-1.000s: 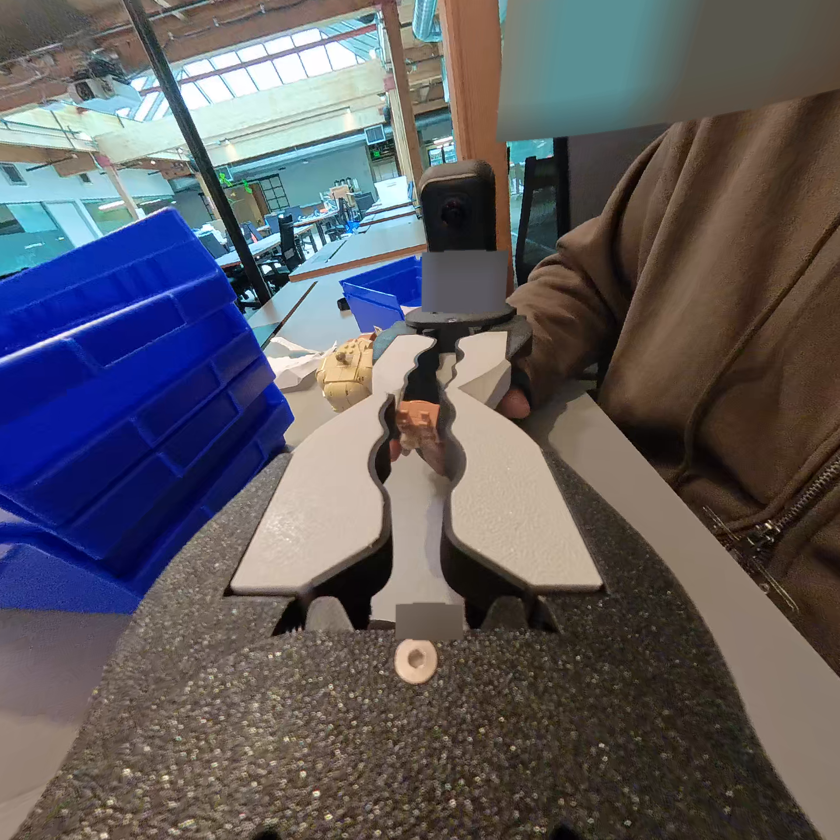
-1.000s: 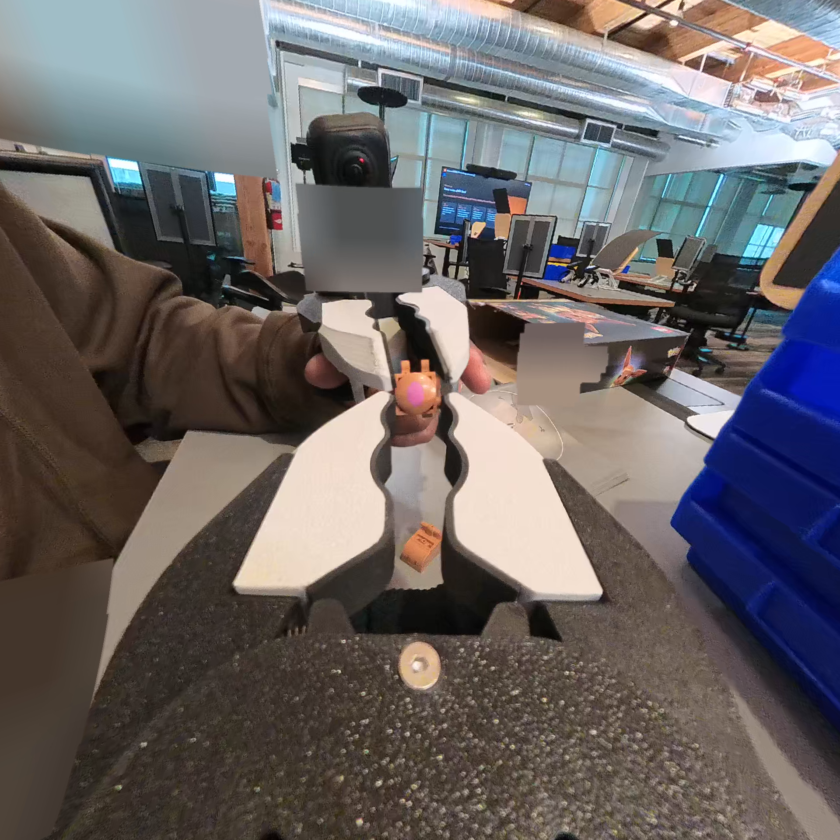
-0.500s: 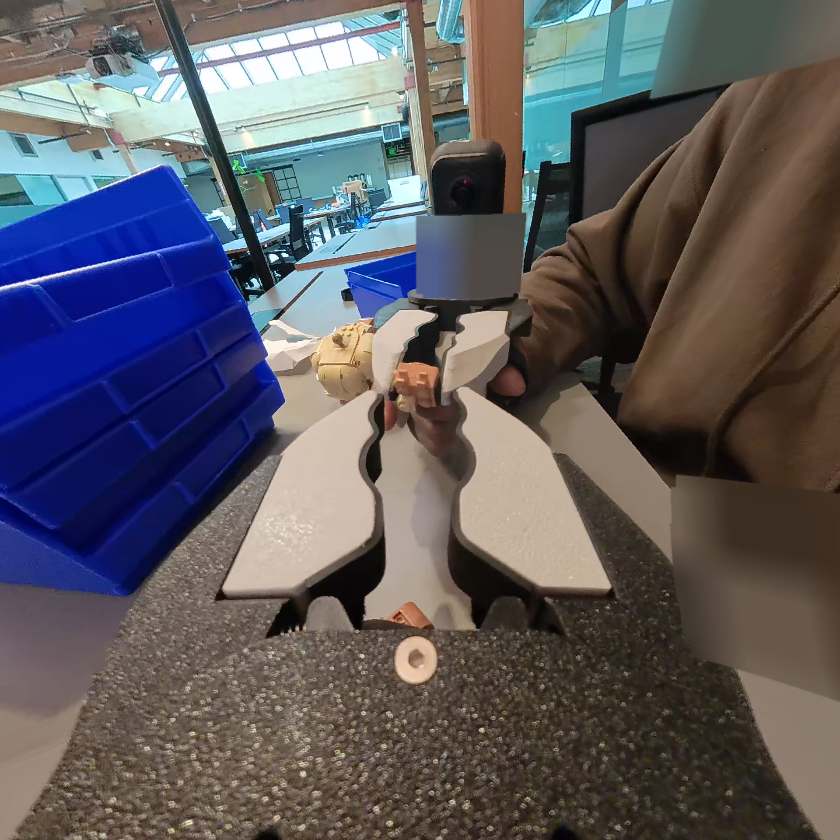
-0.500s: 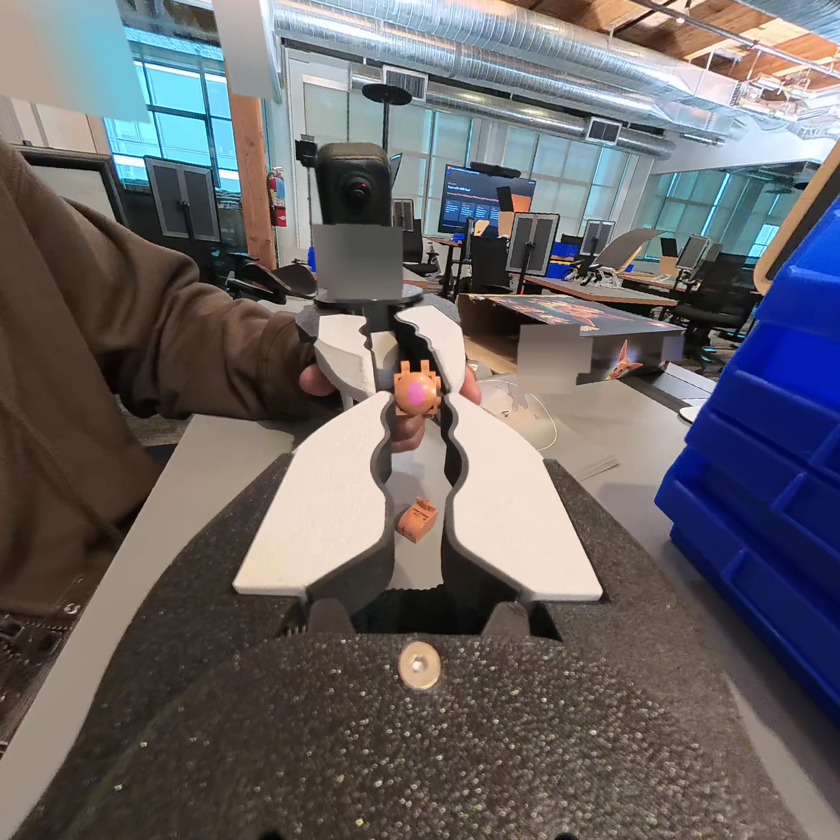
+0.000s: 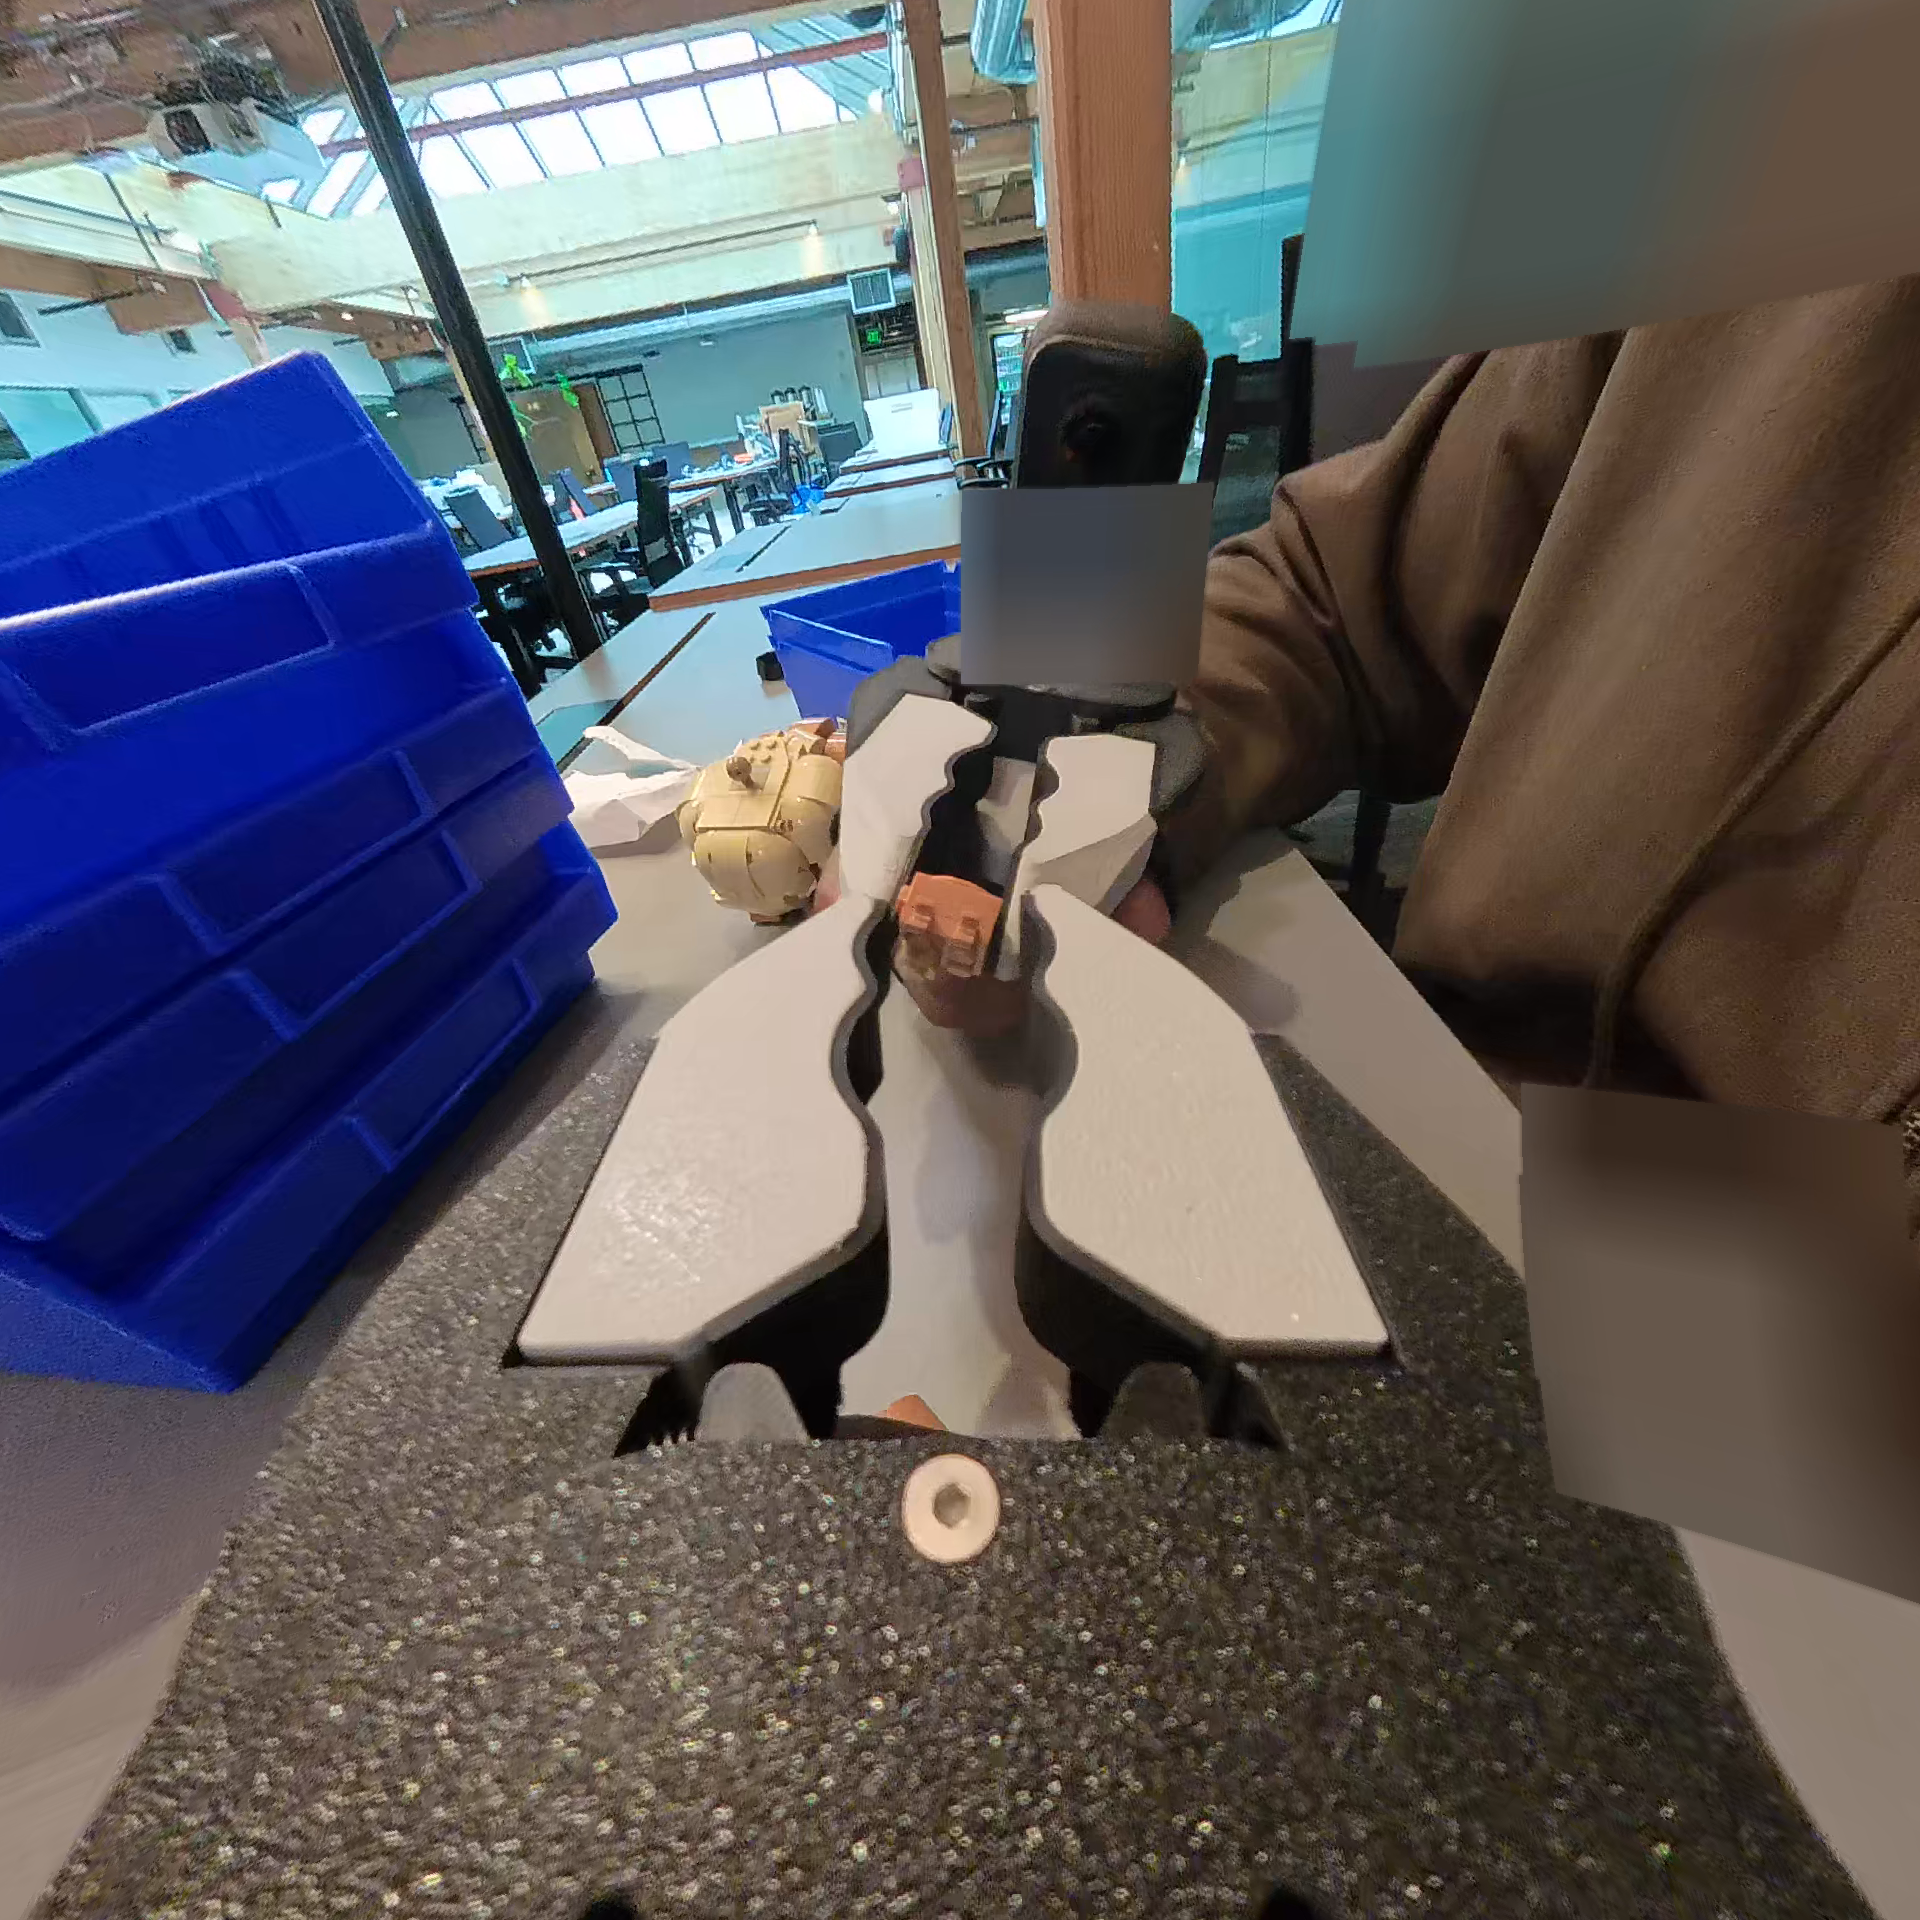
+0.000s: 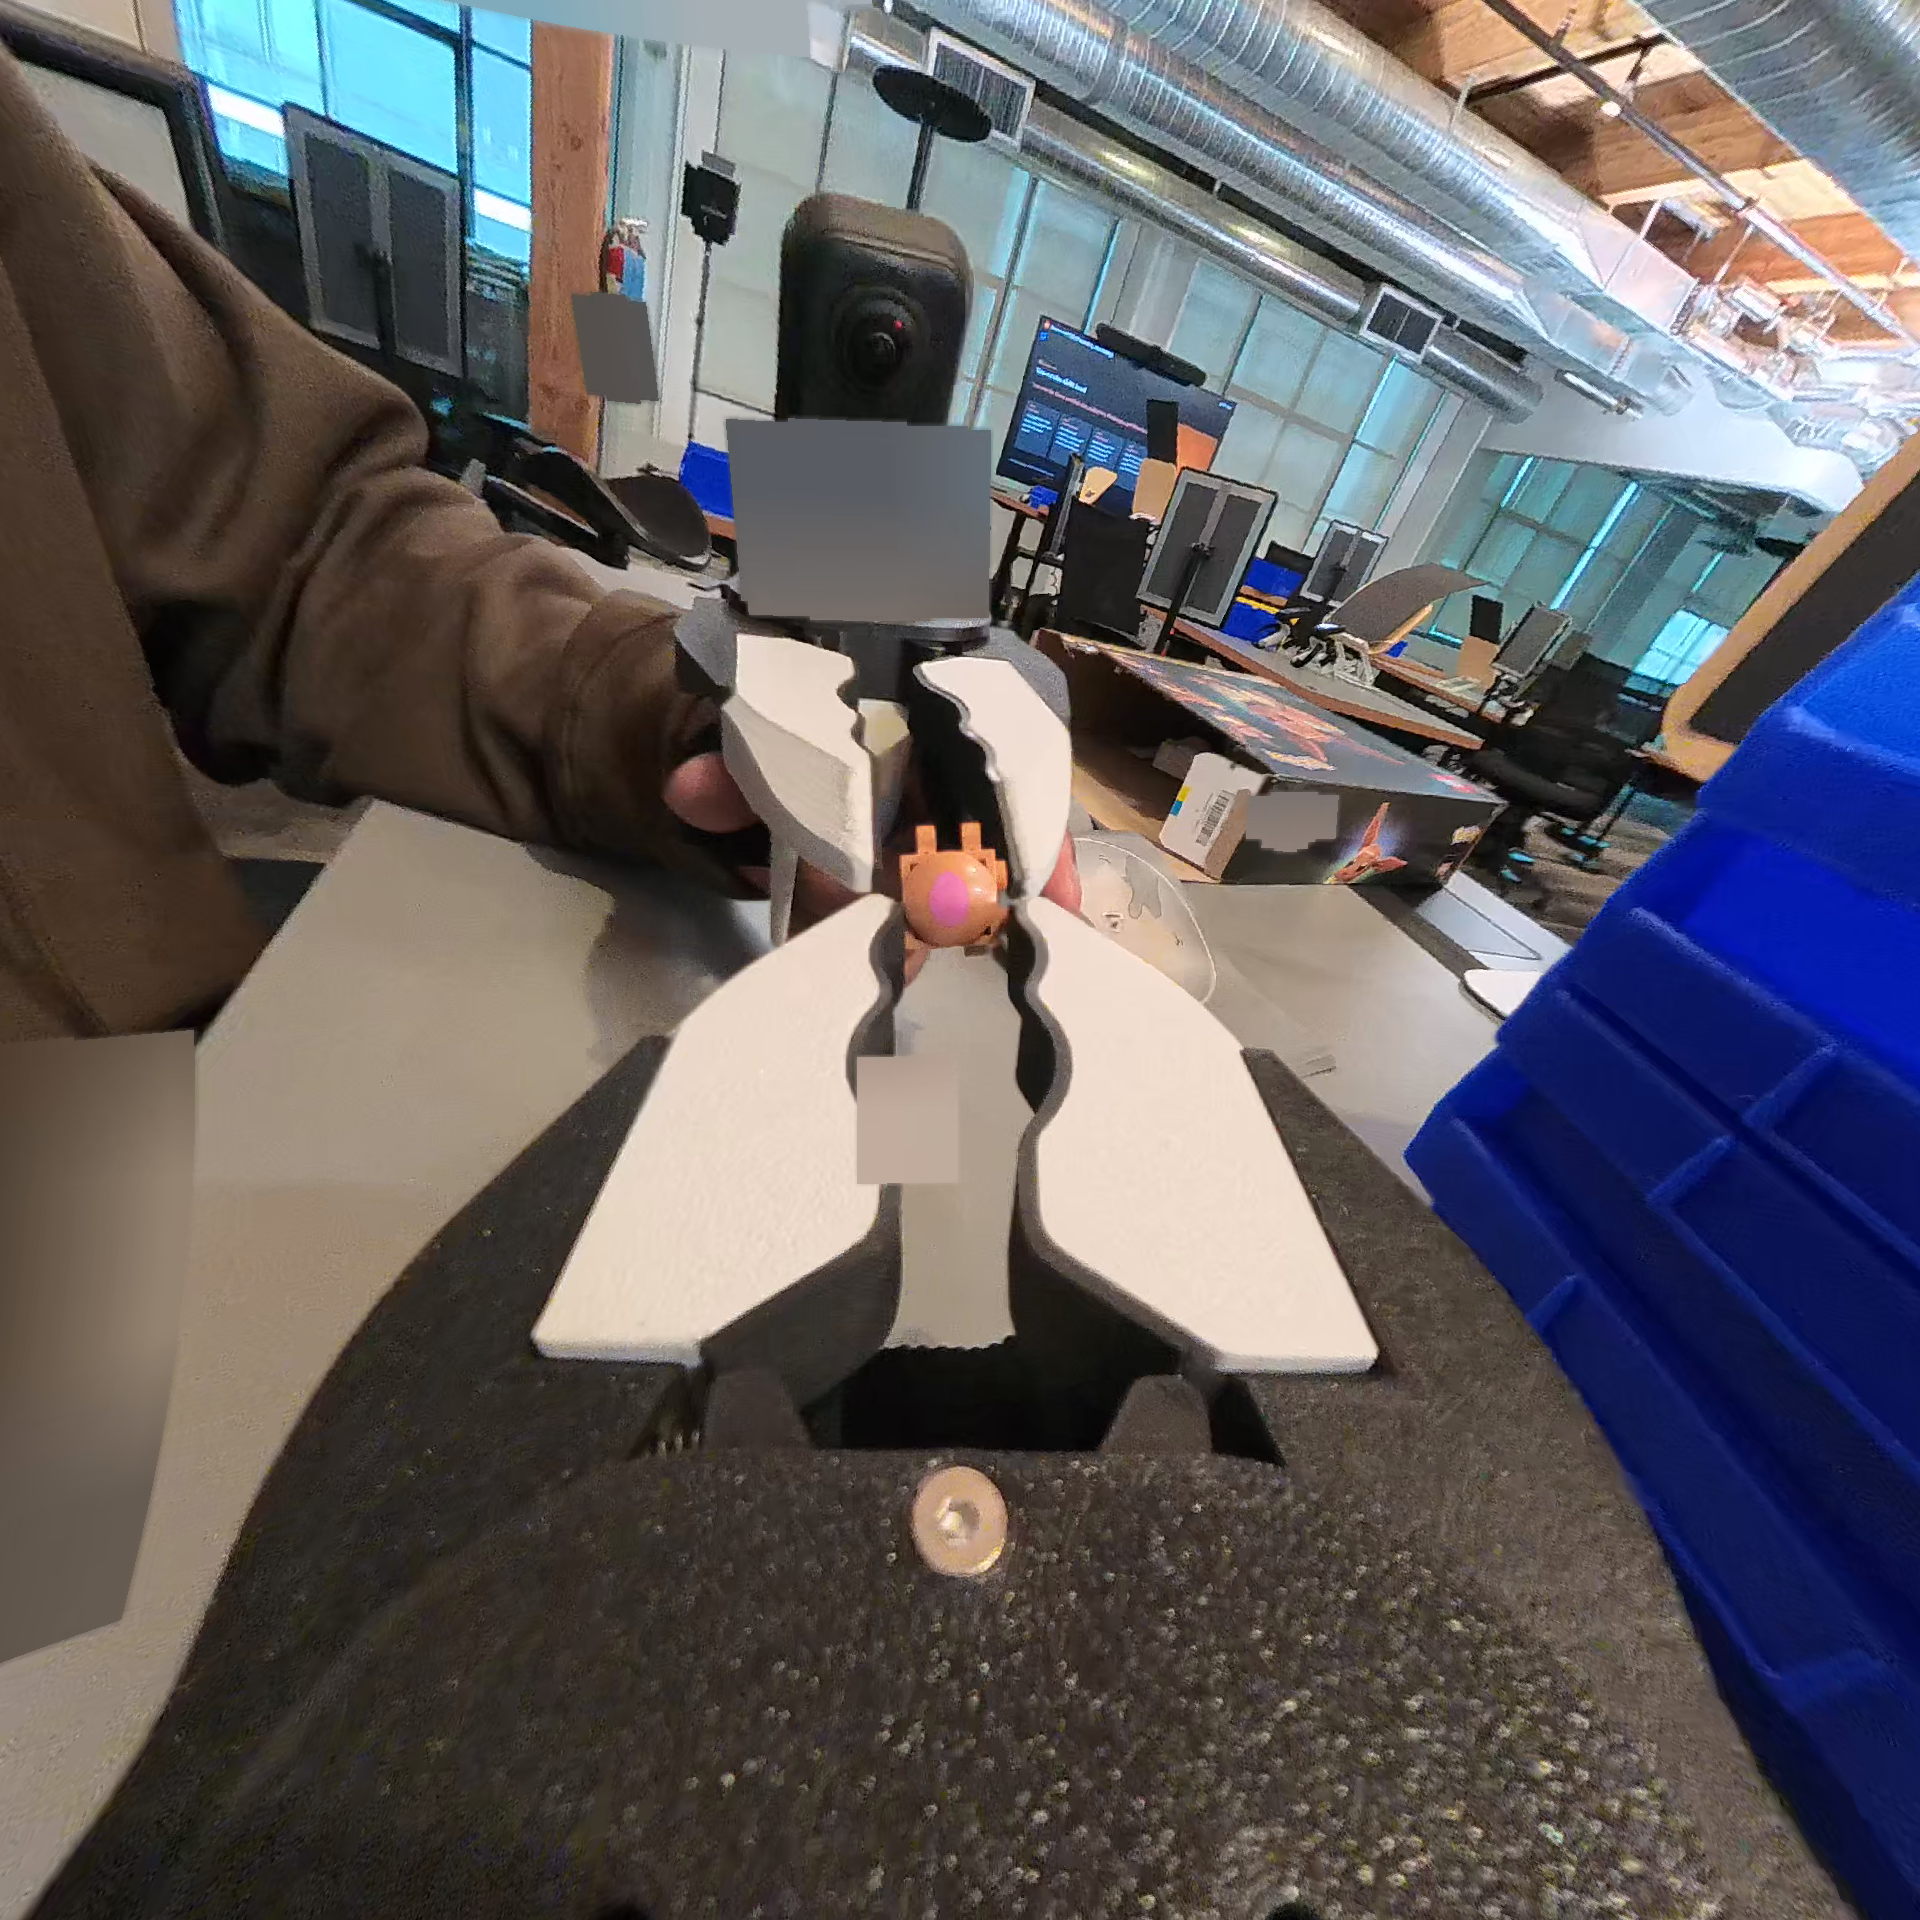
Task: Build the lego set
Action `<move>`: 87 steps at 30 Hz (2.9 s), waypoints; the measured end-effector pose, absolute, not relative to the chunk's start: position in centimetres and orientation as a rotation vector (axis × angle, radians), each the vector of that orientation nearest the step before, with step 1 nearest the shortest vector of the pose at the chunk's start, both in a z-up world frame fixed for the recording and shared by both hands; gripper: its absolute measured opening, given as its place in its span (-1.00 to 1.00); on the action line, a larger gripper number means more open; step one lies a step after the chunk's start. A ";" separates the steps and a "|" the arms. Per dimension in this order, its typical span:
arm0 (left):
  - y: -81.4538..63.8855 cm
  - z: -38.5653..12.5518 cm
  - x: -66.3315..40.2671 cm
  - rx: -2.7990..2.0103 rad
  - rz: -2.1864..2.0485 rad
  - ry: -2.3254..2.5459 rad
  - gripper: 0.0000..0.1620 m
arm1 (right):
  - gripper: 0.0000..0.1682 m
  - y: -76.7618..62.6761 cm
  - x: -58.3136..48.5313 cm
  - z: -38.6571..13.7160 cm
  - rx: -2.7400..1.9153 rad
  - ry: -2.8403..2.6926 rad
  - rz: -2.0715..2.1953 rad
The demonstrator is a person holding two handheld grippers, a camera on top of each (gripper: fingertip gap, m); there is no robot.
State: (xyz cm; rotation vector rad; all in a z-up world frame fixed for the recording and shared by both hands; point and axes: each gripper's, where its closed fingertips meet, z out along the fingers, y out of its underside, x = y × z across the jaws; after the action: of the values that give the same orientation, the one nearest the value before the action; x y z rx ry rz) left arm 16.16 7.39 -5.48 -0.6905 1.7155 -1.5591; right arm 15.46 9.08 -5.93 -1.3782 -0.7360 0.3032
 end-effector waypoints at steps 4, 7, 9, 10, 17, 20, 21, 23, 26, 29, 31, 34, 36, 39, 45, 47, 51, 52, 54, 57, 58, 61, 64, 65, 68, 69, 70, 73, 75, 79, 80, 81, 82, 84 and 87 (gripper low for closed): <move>7.2 -5.6 16.2 -0.673 -1.523 1.719 -0.76 | -0.78 8.8 15.4 -5.9 -1.355 -0.757 0.294; 7.0 -5.5 16.1 -0.662 -1.519 1.714 -0.76 | -0.78 8.6 15.4 -5.8 -1.344 -0.754 0.324; 7.0 -5.5 16.1 -0.658 -1.526 1.715 -0.75 | -0.78 8.5 15.5 -5.7 -1.341 -0.748 0.347; 7.0 -5.5 16.1 -0.659 -1.523 1.715 -0.74 | -0.78 8.5 15.6 -5.7 -1.343 -0.745 0.359; 6.9 -5.7 16.3 -0.653 -1.505 1.710 -0.73 | -0.78 8.4 15.7 -5.8 -1.351 -0.758 0.397; 6.8 -5.7 16.3 -0.644 -1.500 1.711 -0.73 | -0.78 8.3 15.7 -5.9 -1.348 -0.764 0.381; 6.9 -5.7 16.3 -0.652 -1.500 1.711 -0.73 | -0.78 8.4 15.7 -5.9 -1.349 -0.763 0.370; 7.0 -5.8 16.4 -0.670 -1.496 1.712 -0.73 | -0.78 8.5 15.8 -6.0 -1.354 -0.766 0.343; 7.1 -6.0 16.6 -0.701 -1.504 1.715 -0.73 | -0.78 8.7 15.9 -6.1 -1.358 -0.773 0.298; 7.2 -6.0 16.7 -0.738 -1.531 1.719 -0.73 | -0.78 8.9 16.0 -6.2 -1.358 -0.780 0.256; 7.4 -6.1 16.7 -0.756 -1.541 1.721 -0.77 | -0.78 8.9 16.0 -6.2 -1.349 -0.791 0.217; 7.5 -5.9 16.8 -0.780 -1.561 1.713 -0.76 | -0.78 9.0 16.3 -5.9 -1.318 -0.801 0.108; 7.6 -5.7 16.8 -0.803 -1.590 1.703 -0.76 | -0.78 9.0 16.6 -5.6 -1.290 -0.803 0.026; 7.7 -5.6 16.9 -0.862 -1.636 1.697 -0.76 | -0.78 8.9 17.0 -5.3 -1.248 -0.831 -0.104; 7.5 -5.7 16.9 -0.947 -1.734 1.713 -0.85 | -0.78 8.9 17.1 -5.2 -1.201 -0.871 -0.282; 7.5 -5.8 16.9 -0.950 -1.736 1.723 -0.88 | -0.78 9.0 17.1 -5.3 -1.194 -0.885 -0.312; 7.7 -5.8 17.0 -0.971 -1.743 1.716 -0.89 | -0.78 9.1 17.2 -5.5 -1.197 -0.896 -0.345; 7.7 -5.9 17.0 -0.976 -1.743 1.717 -0.89 | -0.78 9.2 17.2 -5.6 -1.198 -0.897 -0.348; 7.8 -6.0 17.1 -0.980 -1.732 1.717 -0.89 | -0.78 9.3 17.3 -5.7 -1.203 -0.901 -0.354; 8.0 -6.2 17.2 -0.995 -1.701 1.718 -0.91 | -0.78 9.5 17.5 -5.9 -1.210 -0.906 -0.386; 8.2 -6.3 17.4 -1.006 -1.682 1.711 -0.91 | -0.78 9.6 17.6 -5.9 -1.213 -0.906 -0.404; 8.7 -6.4 17.6 -1.041 -1.636 1.695 -0.93 | -0.78 10.0 18.0 -6.2 -1.220 -0.908 -0.500; 8.8 -6.4 18.0 -1.081 -1.607 1.658 -0.94 | -0.74 10.4 18.5 -6.3 -1.209 -0.913 -0.636; 8.9 -6.4 18.1 -1.092 -1.598 1.646 -0.94 | -0.74 10.5 18.6 -6.2 -1.204 -0.912 -0.678; 9.1 -6.4 18.4 -1.108 -1.524 1.621 -0.94 | -0.73 10.8 19.0 -6.3 -1.210 -0.908 -0.763; 9.3 -6.5 18.5 -1.104 -1.480 1.620 -0.94 | -0.73 10.8 19.1 -6.3 -1.214 -0.907 -0.777; 9.4 -6.6 18.6 -1.099 -1.434 1.618 -0.94 | -0.73 10.9 19.2 -6.4 -1.219 -0.906 -0.788; 9.5 -6.6 18.7 -1.082 -1.335 1.614 -0.94 | -0.73 11.0 19.4 -6.3 -1.223 -0.896 -0.821; 9.4 -6.6 18.8 -1.077 -1.299 1.608 -0.94 | -0.74 11.1 19.5 -6.3 -1.229 -0.890 -0.839; 9.6 -6.8 19.1 -1.087 -1.216 1.588 -0.94 | -0.74 11.3 19.7 -6.3 -1.236 -0.883 -0.889; 9.6 -6.8 19.1 -1.087 -1.205 1.586 -0.94 | -0.74 11.3 19.7 -6.4 -1.239 -0.884 -0.898; 9.6 -6.8 19.1 -1.089 -1.190 1.586 -0.94 | -0.74 11.4 19.7 -6.4 -1.242 -0.884 -0.909; 9.6 -6.9 19.2 -1.093 -1.170 1.585 -0.94 | -0.74 11.4 19.7 -6.4 -1.242 -0.884 -0.919; 9.6 -7.0 19.3 -1.091 -1.135 1.581 -0.94 | -0.76 11.5 19.8 -6.4 -1.249 -0.880 -0.927; 9.7 -7.0 19.3 -1.072 -1.103 1.582 -0.94 | -0.77 11.4 19.8 -6.3 -1.247 -0.877 -0.924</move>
State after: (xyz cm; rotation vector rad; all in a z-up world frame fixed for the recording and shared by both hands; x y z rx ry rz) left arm 19.29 9.65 -7.03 -1.0725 1.5822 -1.1025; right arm 19.78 11.42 -6.34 -1.2470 -0.8769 -0.9242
